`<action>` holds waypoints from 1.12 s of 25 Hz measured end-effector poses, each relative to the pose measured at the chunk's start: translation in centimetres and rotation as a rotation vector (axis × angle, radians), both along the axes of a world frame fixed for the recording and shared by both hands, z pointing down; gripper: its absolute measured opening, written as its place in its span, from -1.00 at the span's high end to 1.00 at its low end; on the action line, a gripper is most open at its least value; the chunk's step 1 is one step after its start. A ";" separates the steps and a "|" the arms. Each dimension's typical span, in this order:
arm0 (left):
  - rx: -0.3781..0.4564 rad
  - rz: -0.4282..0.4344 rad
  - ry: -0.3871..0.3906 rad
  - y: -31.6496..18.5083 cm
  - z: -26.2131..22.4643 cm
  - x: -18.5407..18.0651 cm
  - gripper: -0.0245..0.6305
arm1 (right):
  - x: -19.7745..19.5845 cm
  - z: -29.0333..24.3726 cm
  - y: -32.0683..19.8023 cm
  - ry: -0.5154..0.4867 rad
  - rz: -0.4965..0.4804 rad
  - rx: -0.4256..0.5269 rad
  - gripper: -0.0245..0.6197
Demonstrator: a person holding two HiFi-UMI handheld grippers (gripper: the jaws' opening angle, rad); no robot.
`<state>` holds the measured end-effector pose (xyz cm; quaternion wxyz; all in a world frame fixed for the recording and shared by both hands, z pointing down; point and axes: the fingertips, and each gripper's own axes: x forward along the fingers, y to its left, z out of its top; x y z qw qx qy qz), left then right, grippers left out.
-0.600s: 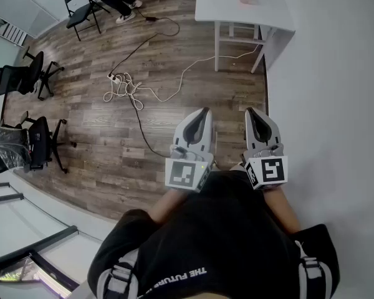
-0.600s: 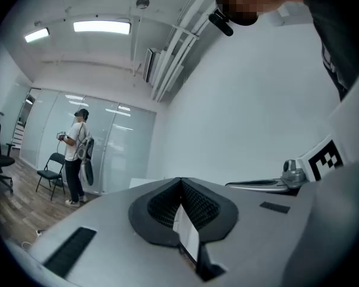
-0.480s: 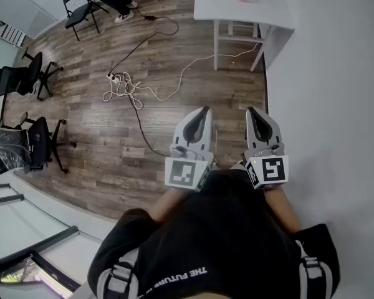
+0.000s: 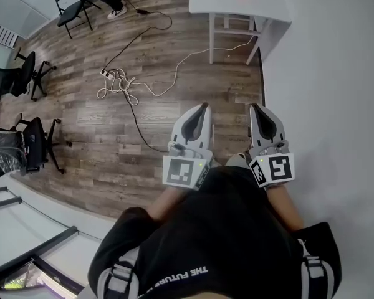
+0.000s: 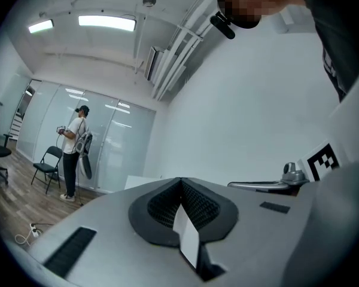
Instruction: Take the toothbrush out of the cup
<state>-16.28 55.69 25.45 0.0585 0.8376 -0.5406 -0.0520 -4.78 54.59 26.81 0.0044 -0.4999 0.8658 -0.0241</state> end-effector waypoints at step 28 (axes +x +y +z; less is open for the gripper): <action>-0.037 -0.012 -0.018 -3.2 0.8 0.3 0.87 | 2.4 1.5 -2.9 0.016 0.059 -0.047 0.88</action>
